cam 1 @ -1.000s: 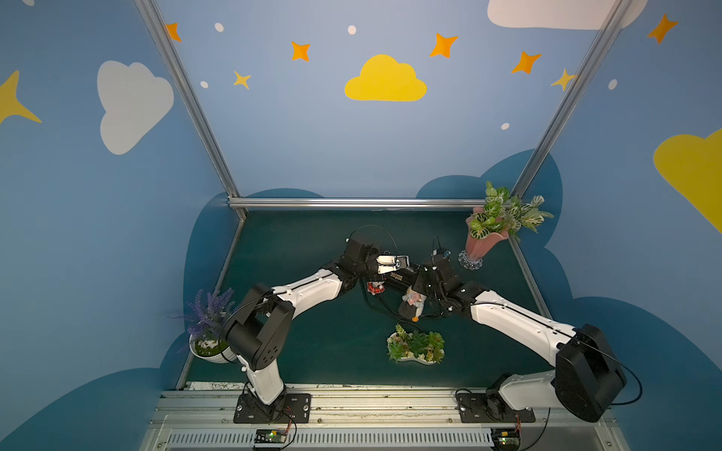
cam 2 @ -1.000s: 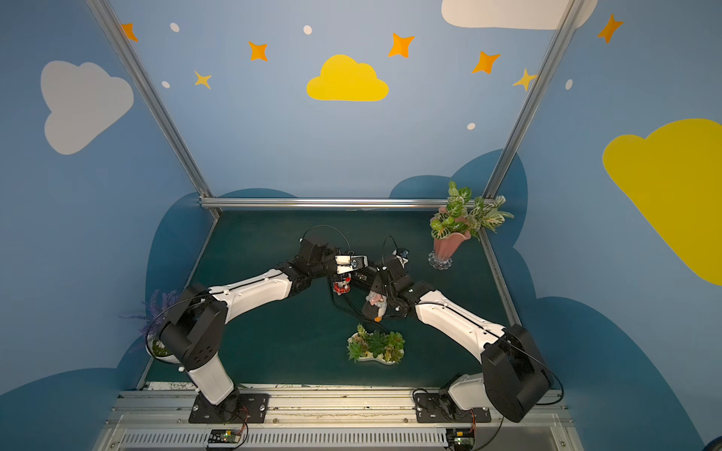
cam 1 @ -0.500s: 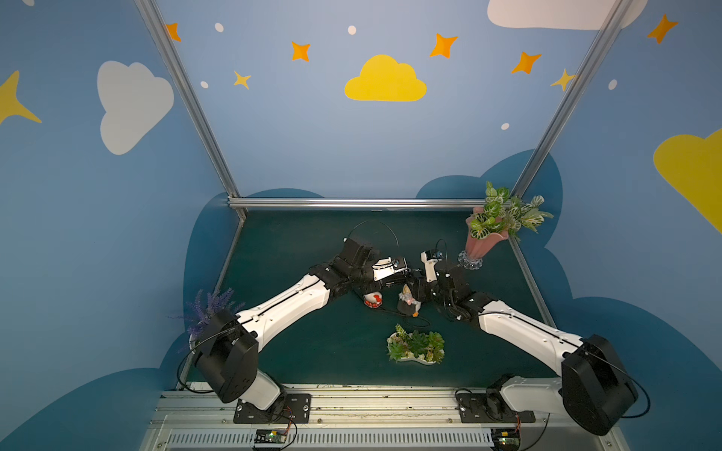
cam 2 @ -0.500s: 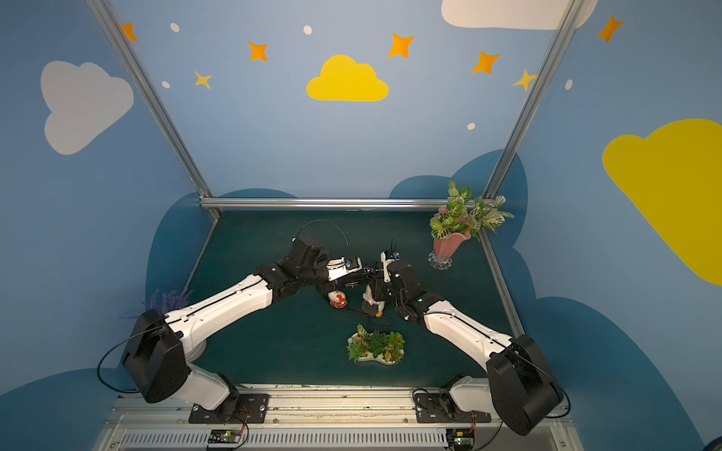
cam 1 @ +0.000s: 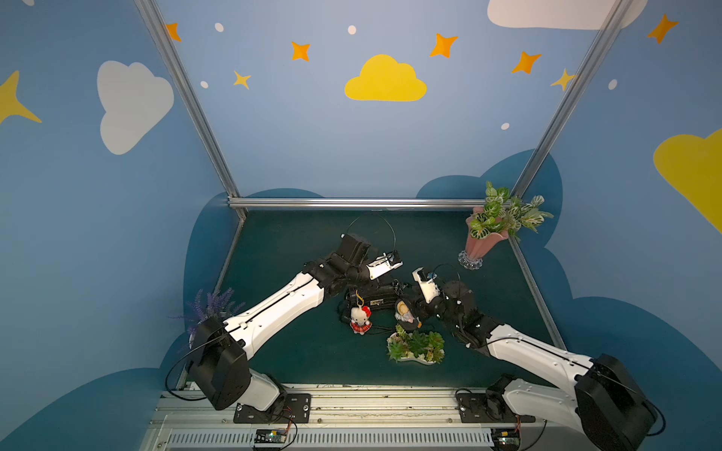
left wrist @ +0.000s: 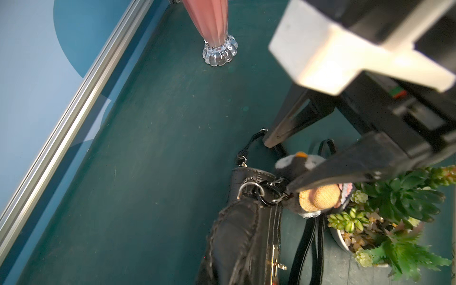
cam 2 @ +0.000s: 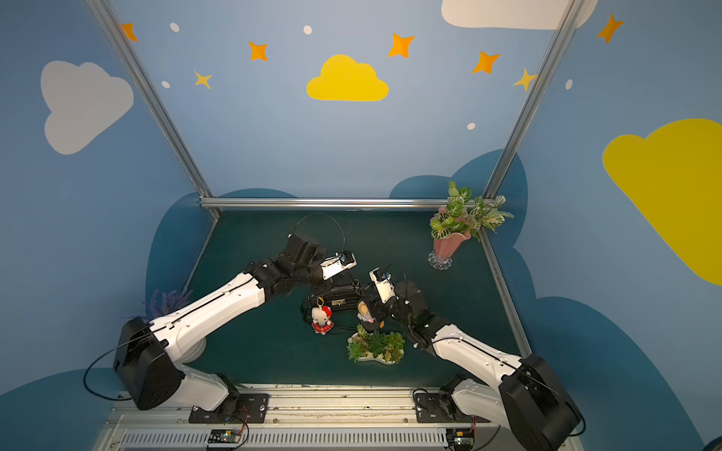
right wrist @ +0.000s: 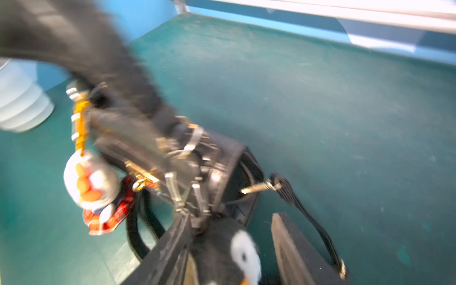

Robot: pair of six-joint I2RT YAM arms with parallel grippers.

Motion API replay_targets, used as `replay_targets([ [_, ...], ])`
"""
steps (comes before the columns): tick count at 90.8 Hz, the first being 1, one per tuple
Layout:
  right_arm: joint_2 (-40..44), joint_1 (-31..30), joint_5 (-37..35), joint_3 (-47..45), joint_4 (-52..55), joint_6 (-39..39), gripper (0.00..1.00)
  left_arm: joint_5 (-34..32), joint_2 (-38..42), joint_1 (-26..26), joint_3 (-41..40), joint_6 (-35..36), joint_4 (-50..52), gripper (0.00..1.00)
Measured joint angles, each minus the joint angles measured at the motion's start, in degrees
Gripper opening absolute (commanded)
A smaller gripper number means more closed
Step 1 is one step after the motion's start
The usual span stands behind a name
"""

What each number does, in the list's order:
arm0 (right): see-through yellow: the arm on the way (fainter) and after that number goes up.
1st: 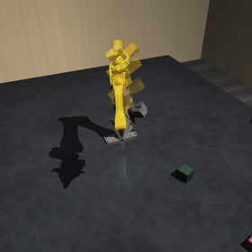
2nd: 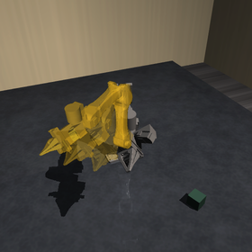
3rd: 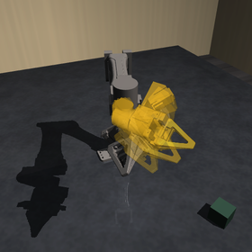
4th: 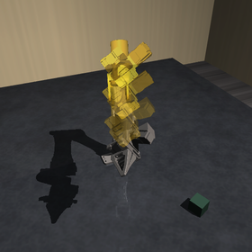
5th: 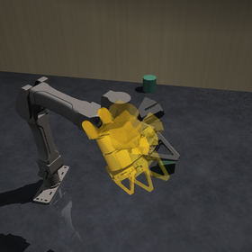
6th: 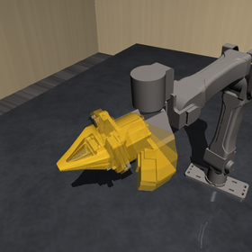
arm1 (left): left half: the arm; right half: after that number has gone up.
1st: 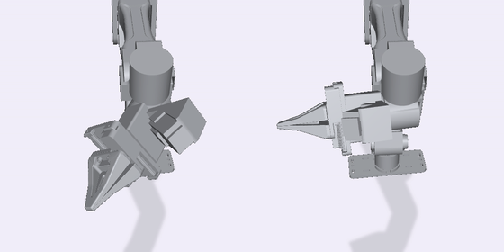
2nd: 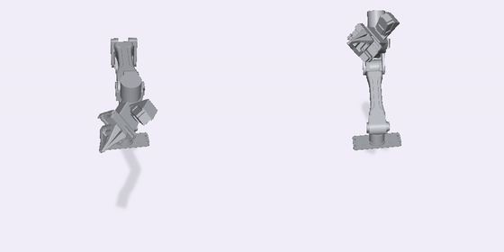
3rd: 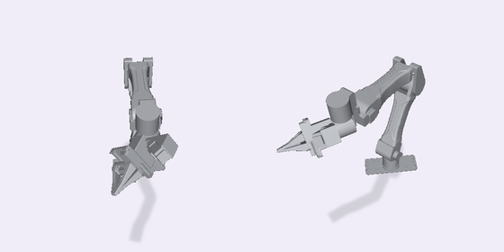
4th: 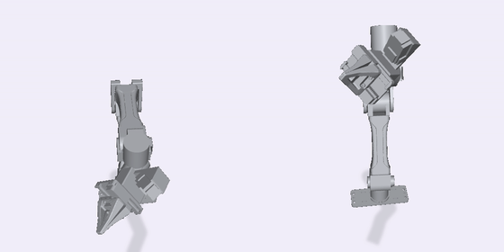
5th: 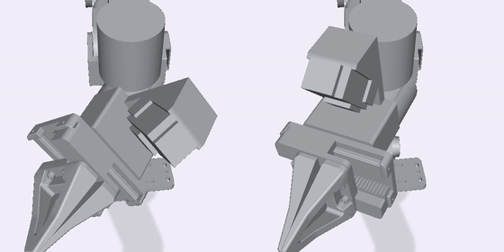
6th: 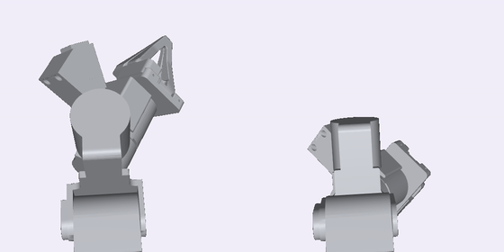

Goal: Remove the decoration from the bag
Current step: Move the bag to the center of the board, then remove the decoration item from the bag.

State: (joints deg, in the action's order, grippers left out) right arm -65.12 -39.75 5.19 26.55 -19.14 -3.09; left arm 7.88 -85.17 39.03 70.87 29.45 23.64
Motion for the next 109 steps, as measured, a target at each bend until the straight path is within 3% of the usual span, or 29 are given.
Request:
replay_targets([
  [17, 5.2, -2.6, -1.3, -4.4, -2.7, 1.7, 0.62, -0.3, -1.4, -0.1, 0.0, -1.7, -0.2, 0.09],
  [40, 6.7, -6.8, -9.5, -6.6, -6.1, 3.0, 0.55, 0.3, -0.4, -0.1, -2.1, -3.4, -2.2, 0.11],
  [60, 2.1, -7.3, -13.1, -5.8, -10.9, 4.4, 0.49, 0.5, 0.2, -0.1, -3.5, -4.2, -3.4, 0.11],
  [97, -6.3, -7.3, -13.3, -1.6, -13.0, 6.3, 0.42, 0.5, 0.4, -0.1, -3.9, -4.2, -3.6, 0.11],
  [109, -8.5, -7.3, -13.9, -0.5, -13.6, 6.6, 0.32, 0.5, 0.4, -0.2, -3.9, -4.2, -3.6, 0.11],
])
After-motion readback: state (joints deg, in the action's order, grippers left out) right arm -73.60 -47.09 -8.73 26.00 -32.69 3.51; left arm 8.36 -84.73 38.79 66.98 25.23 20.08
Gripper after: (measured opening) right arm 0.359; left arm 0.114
